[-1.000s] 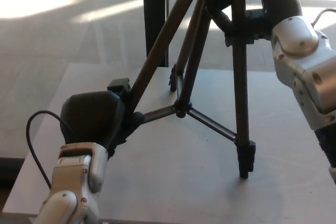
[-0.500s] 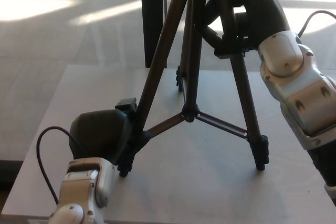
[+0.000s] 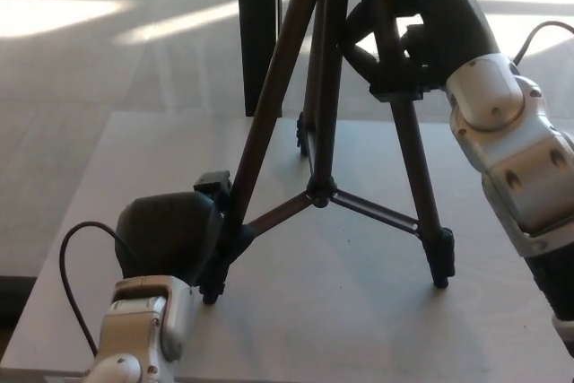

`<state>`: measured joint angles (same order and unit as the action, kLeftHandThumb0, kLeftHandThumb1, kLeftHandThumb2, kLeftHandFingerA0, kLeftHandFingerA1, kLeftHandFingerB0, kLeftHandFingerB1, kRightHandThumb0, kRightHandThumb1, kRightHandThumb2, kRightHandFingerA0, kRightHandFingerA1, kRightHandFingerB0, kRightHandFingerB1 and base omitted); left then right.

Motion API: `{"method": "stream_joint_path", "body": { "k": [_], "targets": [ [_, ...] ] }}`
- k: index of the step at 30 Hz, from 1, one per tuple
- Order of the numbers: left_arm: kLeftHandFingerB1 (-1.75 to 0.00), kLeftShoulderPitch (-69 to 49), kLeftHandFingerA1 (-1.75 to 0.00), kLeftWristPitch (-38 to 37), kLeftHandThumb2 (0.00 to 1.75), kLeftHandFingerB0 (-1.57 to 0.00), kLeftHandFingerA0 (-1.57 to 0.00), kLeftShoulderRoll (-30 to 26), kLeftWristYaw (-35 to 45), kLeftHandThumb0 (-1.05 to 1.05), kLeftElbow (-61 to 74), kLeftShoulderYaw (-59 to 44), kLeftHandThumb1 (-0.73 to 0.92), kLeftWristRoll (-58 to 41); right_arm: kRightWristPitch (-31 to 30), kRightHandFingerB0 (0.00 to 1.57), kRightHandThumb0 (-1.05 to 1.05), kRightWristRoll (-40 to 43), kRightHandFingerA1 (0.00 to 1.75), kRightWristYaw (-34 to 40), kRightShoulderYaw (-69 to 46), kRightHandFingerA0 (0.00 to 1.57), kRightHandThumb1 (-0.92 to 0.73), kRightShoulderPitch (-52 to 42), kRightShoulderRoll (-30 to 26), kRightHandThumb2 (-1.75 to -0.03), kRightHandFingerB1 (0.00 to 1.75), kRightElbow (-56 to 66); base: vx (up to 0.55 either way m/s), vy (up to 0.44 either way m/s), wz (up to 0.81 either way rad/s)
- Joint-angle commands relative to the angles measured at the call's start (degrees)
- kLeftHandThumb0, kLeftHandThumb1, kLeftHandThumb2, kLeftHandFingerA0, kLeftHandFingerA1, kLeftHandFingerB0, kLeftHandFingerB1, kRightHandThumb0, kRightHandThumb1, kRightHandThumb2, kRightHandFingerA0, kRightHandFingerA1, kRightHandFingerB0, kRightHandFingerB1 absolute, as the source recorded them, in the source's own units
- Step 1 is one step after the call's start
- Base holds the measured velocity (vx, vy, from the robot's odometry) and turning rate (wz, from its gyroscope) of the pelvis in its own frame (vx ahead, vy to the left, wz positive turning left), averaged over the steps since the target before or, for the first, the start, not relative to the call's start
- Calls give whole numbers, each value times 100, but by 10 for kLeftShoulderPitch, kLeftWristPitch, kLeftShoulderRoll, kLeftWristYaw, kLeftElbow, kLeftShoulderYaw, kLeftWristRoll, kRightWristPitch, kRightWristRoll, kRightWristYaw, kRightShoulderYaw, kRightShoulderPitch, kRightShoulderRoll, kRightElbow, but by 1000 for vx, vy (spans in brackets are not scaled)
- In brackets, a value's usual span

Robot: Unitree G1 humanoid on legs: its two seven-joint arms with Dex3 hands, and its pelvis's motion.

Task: Use both hands of the robot to pick up the tripod lying in the middle of the desk and make it stand upright on the desk

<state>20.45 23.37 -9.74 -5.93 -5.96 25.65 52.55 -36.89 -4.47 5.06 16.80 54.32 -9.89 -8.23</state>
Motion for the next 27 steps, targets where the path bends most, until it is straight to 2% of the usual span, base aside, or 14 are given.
{"method": "stream_joint_path", "body": {
  "k": [1,2,3,4,5,11,16,19,20,21,22,24,26,27],
  "targets": [
    [0,-14,-18,76,77,0,0,37,165,-76,40,17,42,-55,-100,0,-99,14,13,-121,25,0,-60,1,-32,-95,0,11,0,0,0],
    [0,-10,0,84,75,0,0,37,180,-79,47,11,44,-63,-91,0,-94,5,0,-127,36,0,-70,-5,-42,-61,0,12,0,0,0],
    [0,-4,0,88,73,0,0,33,191,-80,50,10,43,-63,-49,0,-94,19,0,-138,21,0,-60,-26,-46,-74,0,14,0,0,0],
    [0,-3,0,87,74,0,0,31,192,-84,50,9,45,-63,-74,0,-98,21,0,-136,20,0,-67,-20,-43,-61,0,16,0,0,0],
    [0,-1,0,84,74,0,0,26,194,-82,49,10,43,-60,-121,0,-97,16,0,-129,27,0,-58,-8,-39,-78,0,20,0,0,0],
    [0,-7,0,77,74,0,0,16,193,-83,50,5,46,-57,-133,0,-100,8,0,-149,40,0,-63,-17,-53,-79,0,42,0,0,0],
    [0,-12,0,77,75,0,0,9,198,-85,53,8,52,-49,-67,0,-96,25,0,-182,19,0,-66,-62,-82,-72,0,57,0,0,0],
    [0,-18,0,59,72,0,0,-3,188,-87,57,1,53,-53,-104,0,-102,22,0,-207,28,0,-66,-66,-109,-74,0,79,0,0,0],
    [0,-17,-14,60,92,0,0,-11,192,-104,61,3,60,-45,-117,0,-105,20,0,-208,27,0,-68,-71,-116,-75,0,91,0,0,0],
    [0,-18,0,59,71,0,0,-21,196,-88,70,2,56,-40,-169,0,-105,11,0,-202,35,0,-64,-64,-119,-80,0,102,0,0,0],
    [0,-21,0,58,75,0,0,-27,197,-90,75,-3,54,-42,-192,0,-105,0,30,-216,56,0,-65,-54,-138,-105,0,106,0,0,0],
    [0,-24,0,50,73,0,0,-33,193,-88,78,-10,52,-49,-200,0,-105,7,33,-223,48,0,-65,-60,-148,-103,0,116,0,0,0],
    [0,-30,0,35,58,0,0,-48,187,-90,84,-27,59,-61,-205,0,-104,21,32,-242,28,0,-65,-85,-181,-103,0,146,0,0,0],
    [0,-33,0,33,72,0,0,-52,188,-89,88,-31,55,-65,-197,0,-102,27,0,-246,17,0,-67,-99,-188,-80,0,157,0,0,0]
  ]
}}
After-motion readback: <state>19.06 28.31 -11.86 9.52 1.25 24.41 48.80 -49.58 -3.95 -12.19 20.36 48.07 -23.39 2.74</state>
